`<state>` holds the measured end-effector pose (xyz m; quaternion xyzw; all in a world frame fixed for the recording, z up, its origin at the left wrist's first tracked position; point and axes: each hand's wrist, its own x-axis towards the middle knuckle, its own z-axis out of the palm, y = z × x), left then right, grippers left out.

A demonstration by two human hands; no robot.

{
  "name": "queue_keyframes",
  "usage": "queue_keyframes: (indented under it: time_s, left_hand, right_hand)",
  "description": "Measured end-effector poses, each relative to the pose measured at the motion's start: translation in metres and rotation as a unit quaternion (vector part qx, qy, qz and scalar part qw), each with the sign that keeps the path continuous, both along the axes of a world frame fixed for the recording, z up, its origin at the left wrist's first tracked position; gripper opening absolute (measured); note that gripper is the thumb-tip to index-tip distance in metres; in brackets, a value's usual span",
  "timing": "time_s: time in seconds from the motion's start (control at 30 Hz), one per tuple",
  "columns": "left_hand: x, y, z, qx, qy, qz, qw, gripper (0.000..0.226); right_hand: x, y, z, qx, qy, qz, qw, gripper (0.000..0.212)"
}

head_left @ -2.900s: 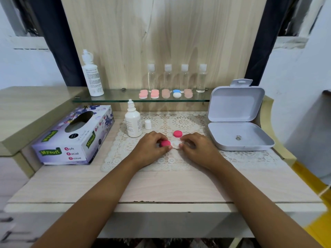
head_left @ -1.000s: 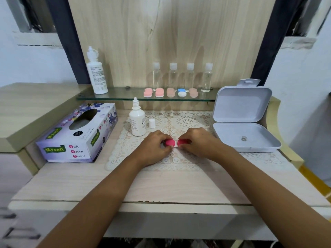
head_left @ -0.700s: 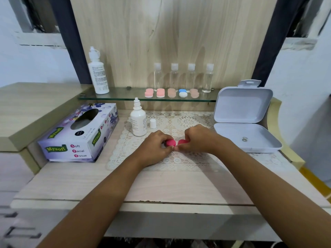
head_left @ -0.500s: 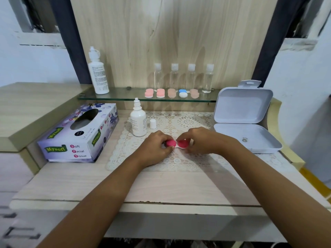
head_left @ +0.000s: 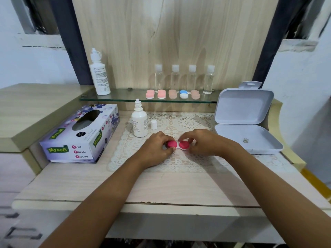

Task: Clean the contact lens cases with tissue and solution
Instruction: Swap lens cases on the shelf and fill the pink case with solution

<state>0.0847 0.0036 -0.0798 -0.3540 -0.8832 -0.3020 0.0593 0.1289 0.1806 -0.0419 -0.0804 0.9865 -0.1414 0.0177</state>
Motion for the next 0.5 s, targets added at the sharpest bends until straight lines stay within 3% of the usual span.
queue_keyframes:
  time_s: [0.1,0.2,0.3,0.5]
  left_hand:
    - [0.0007,-0.0004,0.0002,0.002,0.002,-0.003,1.0,0.025]
    - [0.0009,-0.0005,0.0002,0.003,0.002,-0.002,1.0,0.026]
    - [0.0008,-0.0001,0.0002,0.003,0.0,-0.001,1.0,0.027]
    - [0.0001,0.0003,-0.0006,0.002,0.0,0.002,1.0,0.028]
  right_hand:
    - [-0.0033,-0.001,-0.0059,-0.023,0.023,-0.031,0.999,0.025]
    - [-0.0047,-0.0032,-0.0109,-0.032,0.046,-0.056,0.997,0.035]
    - [-0.0004,-0.0002,-0.0088,-0.073,0.009,-0.04,0.997,0.047]
    - [0.0021,0.006,-0.009,-0.064,0.014,-0.01,0.998,0.033]
